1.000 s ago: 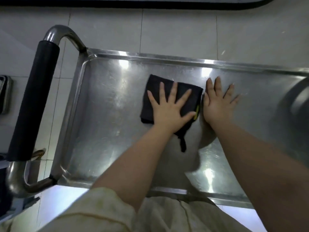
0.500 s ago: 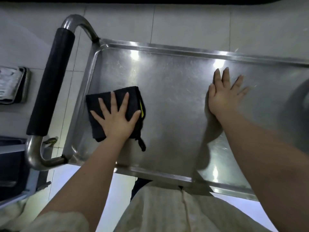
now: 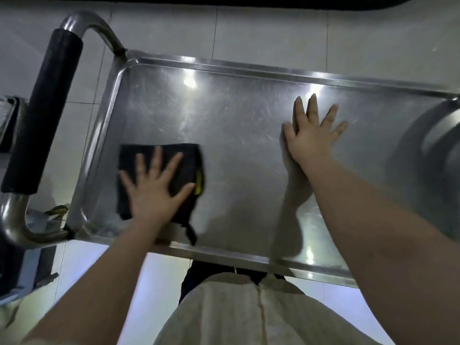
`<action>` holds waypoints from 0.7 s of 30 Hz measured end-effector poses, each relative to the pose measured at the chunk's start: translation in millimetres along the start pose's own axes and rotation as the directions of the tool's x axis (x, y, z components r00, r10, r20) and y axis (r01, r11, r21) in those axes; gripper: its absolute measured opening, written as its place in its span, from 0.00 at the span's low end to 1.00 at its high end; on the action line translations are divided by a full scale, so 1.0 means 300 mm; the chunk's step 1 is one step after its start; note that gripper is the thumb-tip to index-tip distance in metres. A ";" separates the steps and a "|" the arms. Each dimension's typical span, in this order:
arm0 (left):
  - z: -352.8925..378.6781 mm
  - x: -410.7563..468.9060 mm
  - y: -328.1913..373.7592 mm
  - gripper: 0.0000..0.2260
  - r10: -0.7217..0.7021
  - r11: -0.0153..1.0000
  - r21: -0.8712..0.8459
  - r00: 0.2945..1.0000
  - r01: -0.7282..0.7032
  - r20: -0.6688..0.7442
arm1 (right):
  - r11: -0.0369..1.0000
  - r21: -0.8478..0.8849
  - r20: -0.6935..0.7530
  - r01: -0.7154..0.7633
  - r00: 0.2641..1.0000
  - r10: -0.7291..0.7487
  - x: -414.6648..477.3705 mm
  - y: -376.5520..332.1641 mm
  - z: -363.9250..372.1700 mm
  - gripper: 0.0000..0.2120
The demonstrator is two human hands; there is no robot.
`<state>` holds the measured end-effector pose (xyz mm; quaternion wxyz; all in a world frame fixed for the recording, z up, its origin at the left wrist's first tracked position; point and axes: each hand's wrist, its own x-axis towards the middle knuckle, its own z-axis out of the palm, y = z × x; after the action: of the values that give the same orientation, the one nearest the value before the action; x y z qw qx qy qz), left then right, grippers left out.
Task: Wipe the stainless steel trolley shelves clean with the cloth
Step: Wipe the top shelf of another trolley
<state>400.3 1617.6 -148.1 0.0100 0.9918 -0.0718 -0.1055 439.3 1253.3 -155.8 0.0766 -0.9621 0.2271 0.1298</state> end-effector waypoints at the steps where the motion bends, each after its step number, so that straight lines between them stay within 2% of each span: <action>1: -0.011 -0.005 -0.100 0.36 -0.081 0.997 -0.019 0.997 0.081 0.017 | 1.000 -0.016 0.008 0.007 1.000 -0.006 0.000 -0.003 0.001 0.33; 4: -0.034 -0.022 -0.252 0.38 -0.228 0.972 -0.044 0.971 0.231 0.067 | 0.998 -0.054 0.031 0.028 0.999 -0.026 -0.007 -0.013 0.004 0.38; 7: -0.023 -0.045 -0.091 0.39 -0.268 0.961 -0.055 0.962 0.271 0.048 | 0.997 -0.064 0.028 0.033 0.999 -0.032 -0.011 -0.013 0.006 0.39; 8: -0.012 -0.058 0.018 0.39 -0.222 0.973 -0.054 0.974 0.224 0.046 | 0.997 -0.065 0.027 0.032 0.999 -0.030 -0.011 -0.011 0.005 0.39; 10: 0.019 -0.100 0.274 0.38 0.003 1.000 -0.030 0.999 -0.002 0.053 | 0.998 -0.060 0.032 0.033 0.999 -0.032 -0.006 -0.002 -0.001 0.38; 12: 0.050 -0.166 0.525 0.38 0.221 0.975 -0.021 0.972 -0.220 0.075 | 0.998 -0.049 0.038 0.037 0.999 -0.035 -0.003 0.008 -0.009 0.38; 15: 0.059 -0.246 0.709 0.39 0.317 0.948 -0.032 0.942 -0.315 0.108 | 0.999 -0.034 0.031 0.040 0.999 -0.039 -0.009 0.025 -0.015 0.38; 18: 0.065 -0.241 0.600 0.40 0.346 0.938 -0.042 0.937 -0.344 0.050 | 0.998 -0.020 0.032 0.055 0.998 -0.055 -0.011 0.036 -0.018 0.39; 21: 0.055 -0.201 0.299 0.39 0.206 0.979 0.001 0.978 -0.206 0.016 | 0.998 -0.020 0.034 0.060 0.998 -0.059 -0.009 0.031 -0.018 0.38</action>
<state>325.9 1537.5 -148.6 0.0189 0.9781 -0.1744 -0.1118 434.0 1245.1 -150.9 0.0742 -0.9669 0.1956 0.1460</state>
